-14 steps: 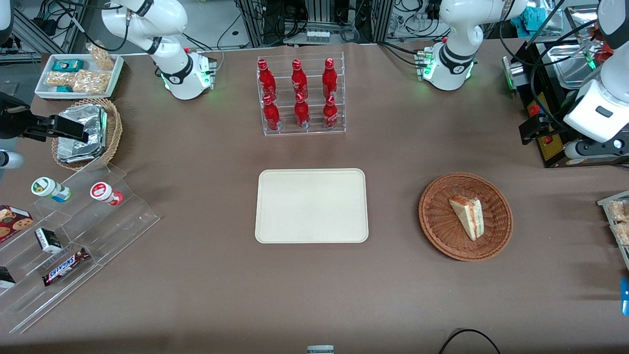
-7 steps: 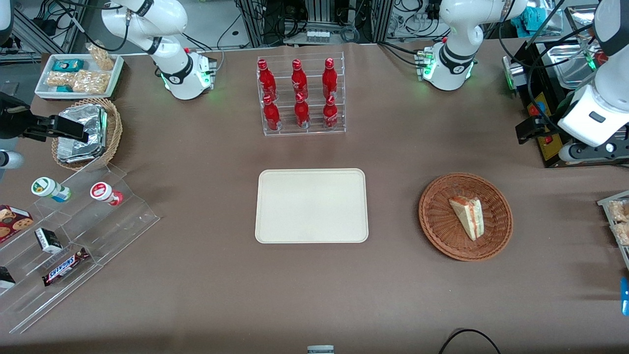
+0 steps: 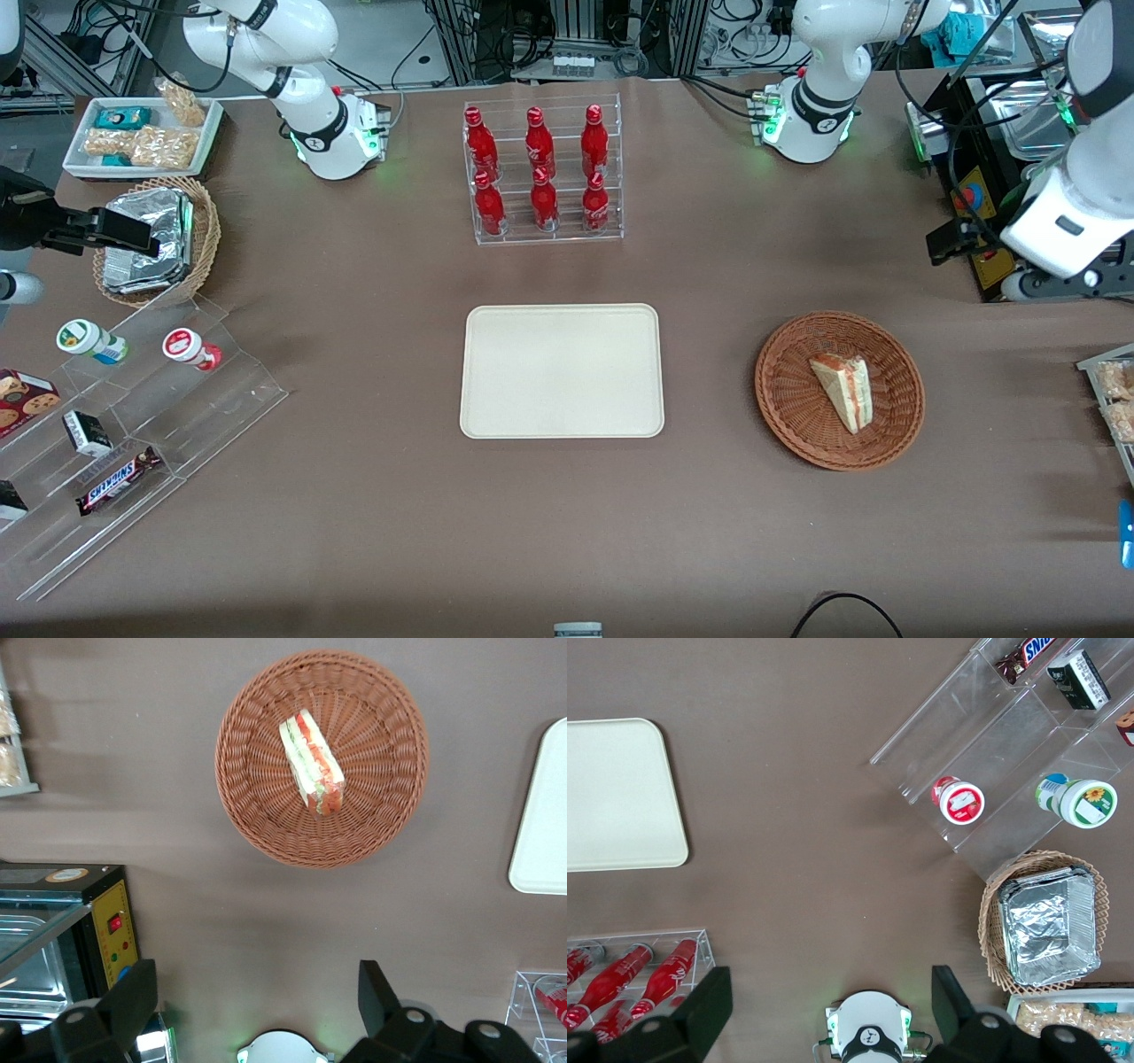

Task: Place sandwich from basket to tray

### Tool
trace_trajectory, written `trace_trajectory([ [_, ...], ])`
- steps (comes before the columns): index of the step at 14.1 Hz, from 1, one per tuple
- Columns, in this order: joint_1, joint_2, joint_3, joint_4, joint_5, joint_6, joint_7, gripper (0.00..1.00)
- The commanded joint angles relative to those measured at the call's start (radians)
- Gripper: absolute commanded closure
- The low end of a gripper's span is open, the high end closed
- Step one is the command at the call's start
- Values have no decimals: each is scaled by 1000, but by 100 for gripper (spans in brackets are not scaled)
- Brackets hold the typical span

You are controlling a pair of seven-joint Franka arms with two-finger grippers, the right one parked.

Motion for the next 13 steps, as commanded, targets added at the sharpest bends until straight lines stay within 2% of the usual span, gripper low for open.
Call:
trace_trajectory([
  [1, 8, 108, 1, 12, -44, 53, -97, 0],
  [6, 31, 228, 4, -81, -96, 205, -214, 0],
  [10, 32, 236, 4, -221, -113, 427, -353, 0],
  [13, 31, 239, 4, -318, -115, 590, -375, 0],
])
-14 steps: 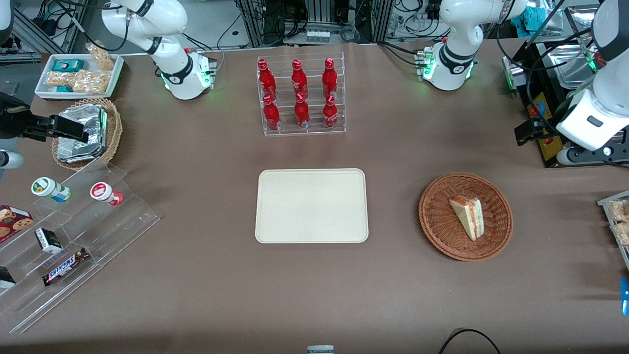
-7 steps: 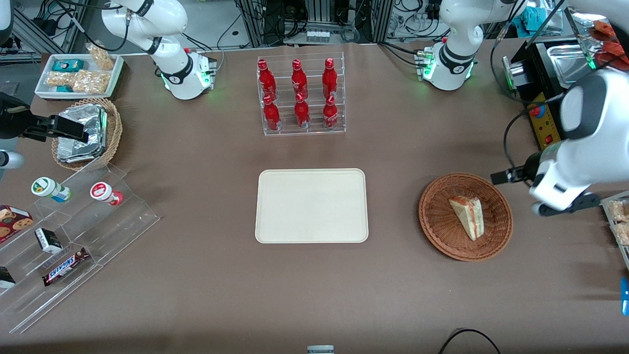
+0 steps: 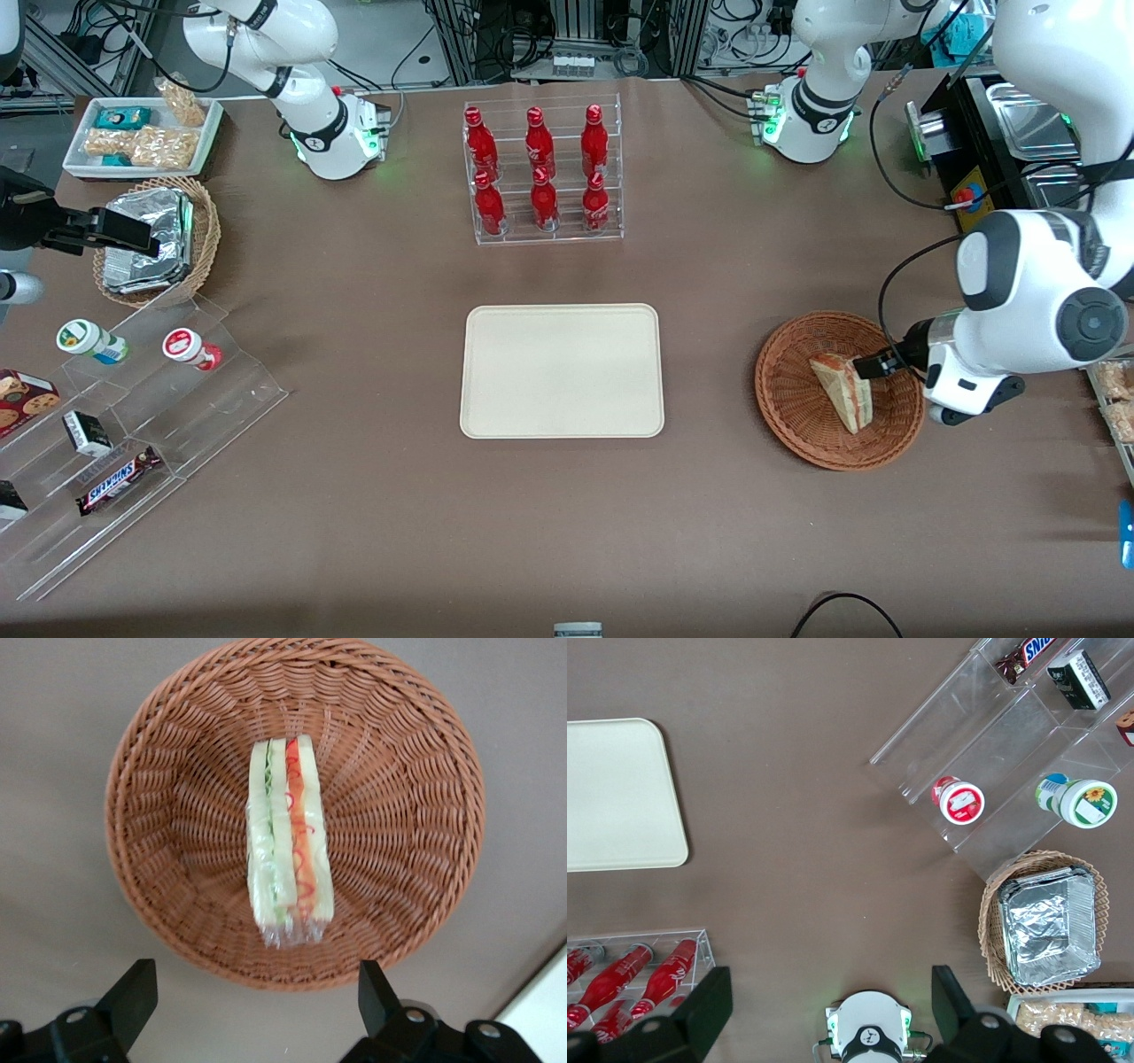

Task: Place sandwich from basket to tray
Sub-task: 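Lower the open left gripper over the sandwich in the wicker basket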

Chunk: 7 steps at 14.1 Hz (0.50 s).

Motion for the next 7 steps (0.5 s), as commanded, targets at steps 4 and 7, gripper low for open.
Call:
trace_trajectory([
  [4, -2, 11, -3, -111, -5, 155, -88, 0],
  [7, -2, 27, -3, -142, -5, 221, -90, 0],
])
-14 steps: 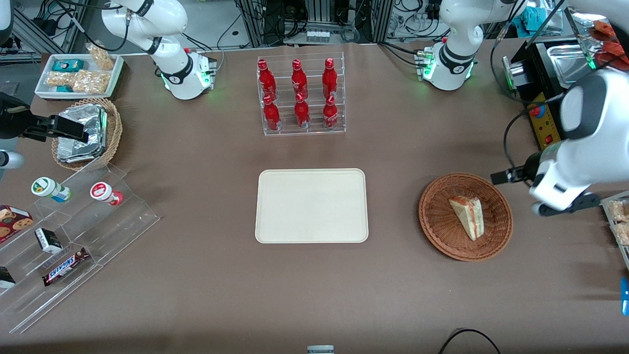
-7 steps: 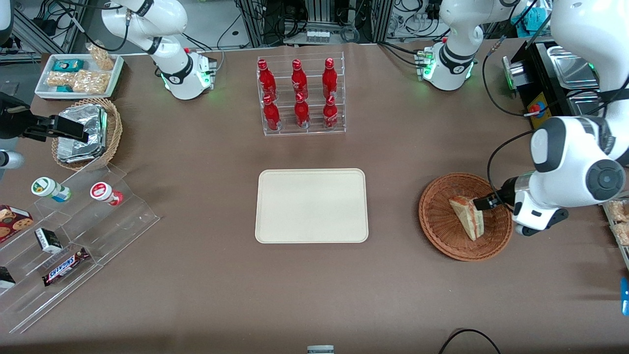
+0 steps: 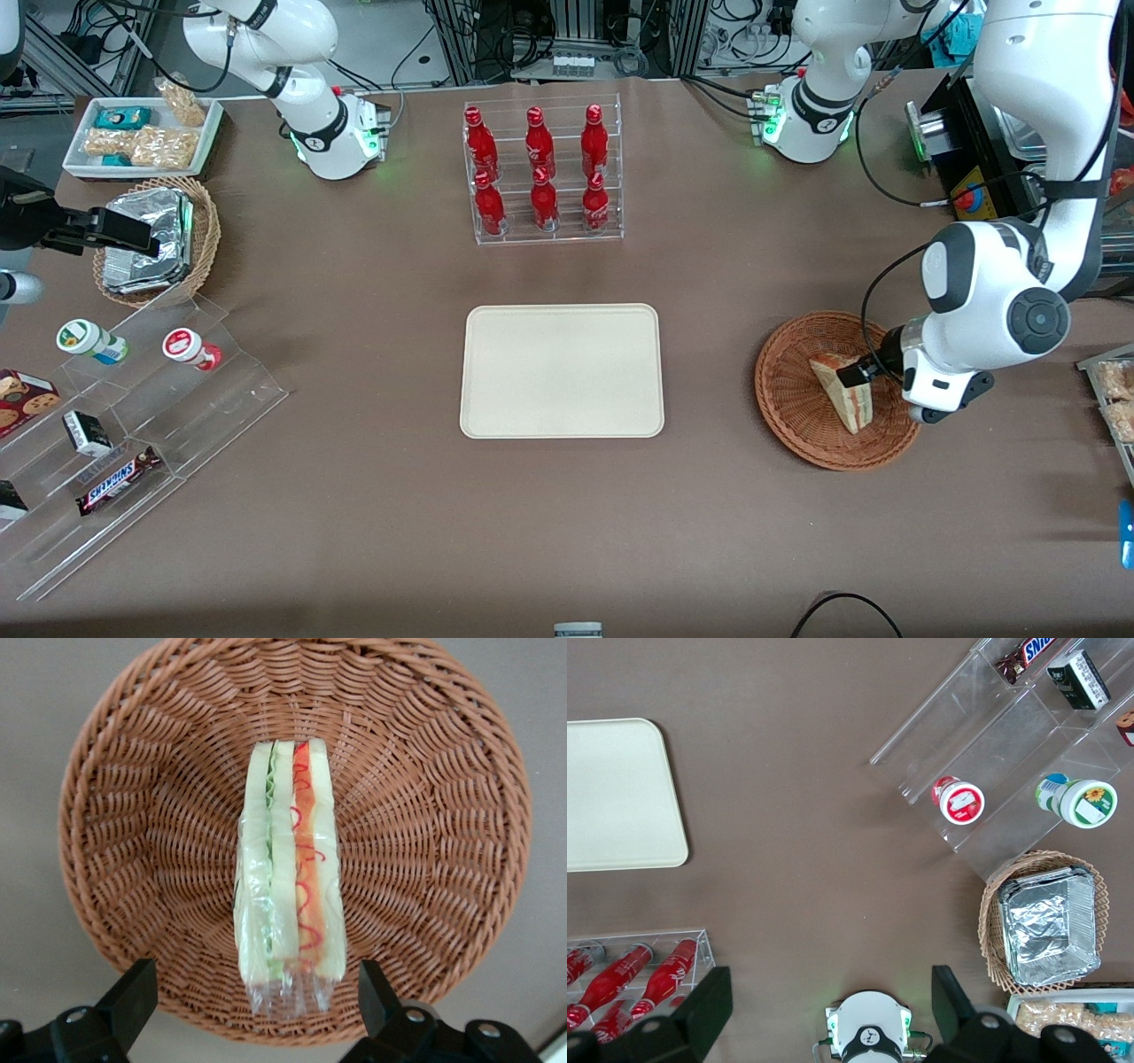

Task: Place sandwich from basket to tray
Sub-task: 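Lower the open left gripper over the sandwich in the wicker basket, then close the left gripper on the wrapped sandwich and lift it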

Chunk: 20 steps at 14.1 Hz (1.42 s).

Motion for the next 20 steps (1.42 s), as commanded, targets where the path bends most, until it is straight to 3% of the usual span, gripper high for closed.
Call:
trace_trajectory([
  [1, -3, 9, -3, -26, -4, 53, -20, 0],
  [6, -4, 69, -3, -33, -4, 125, -22, 0],
  [7, -4, 78, -3, -33, -5, 130, -23, 9],
  [10, 1, 81, -3, -47, -5, 122, -22, 68],
  [12, 1, 69, -3, -47, -4, 113, -22, 86],
  [16, -12, -7, -10, -36, -4, 58, -20, 88],
  [20, -157, -95, -11, -35, -4, 1, -23, 88],
])
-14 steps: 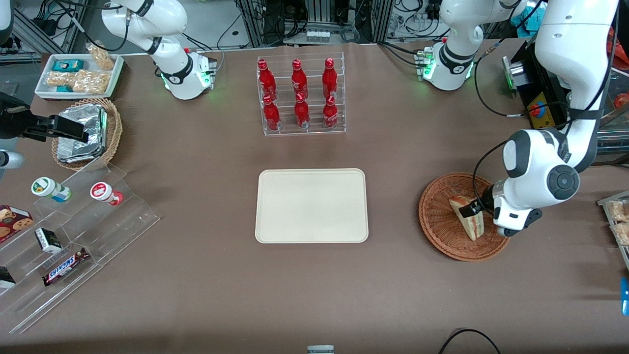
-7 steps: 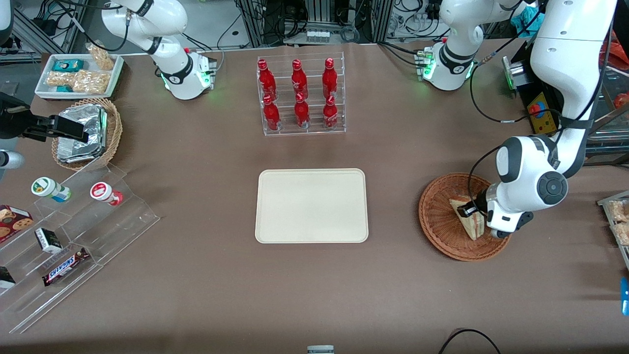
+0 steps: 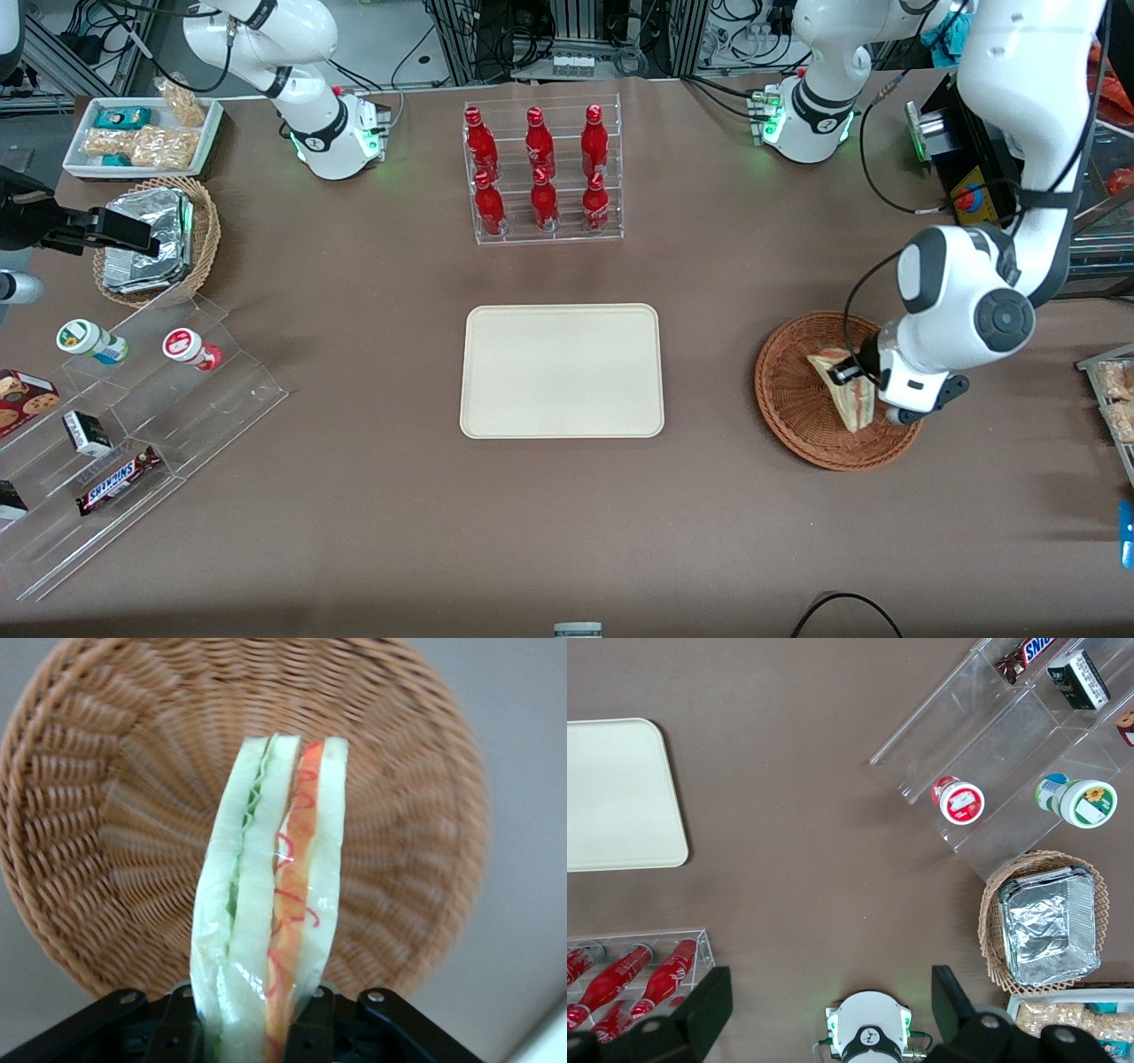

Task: Place sandwich from basket to tray
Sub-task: 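Carry the sandwich with the left gripper over the white tray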

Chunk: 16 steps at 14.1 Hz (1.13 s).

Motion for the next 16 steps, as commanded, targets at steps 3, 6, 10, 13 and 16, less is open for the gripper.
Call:
trace_trajectory([
  [3, -275, -56, 6, 47, 19, -138, -64, 88],
  [6, -430, 1, 5, 88, 25, -146, -110, 87],
  [10, -640, 230, 8, 322, 39, -149, -269, 85],
  [13, -694, 384, 9, 500, 115, -155, -382, 83],
  [16, -717, 435, 8, 556, 119, -148, -400, 79],
])
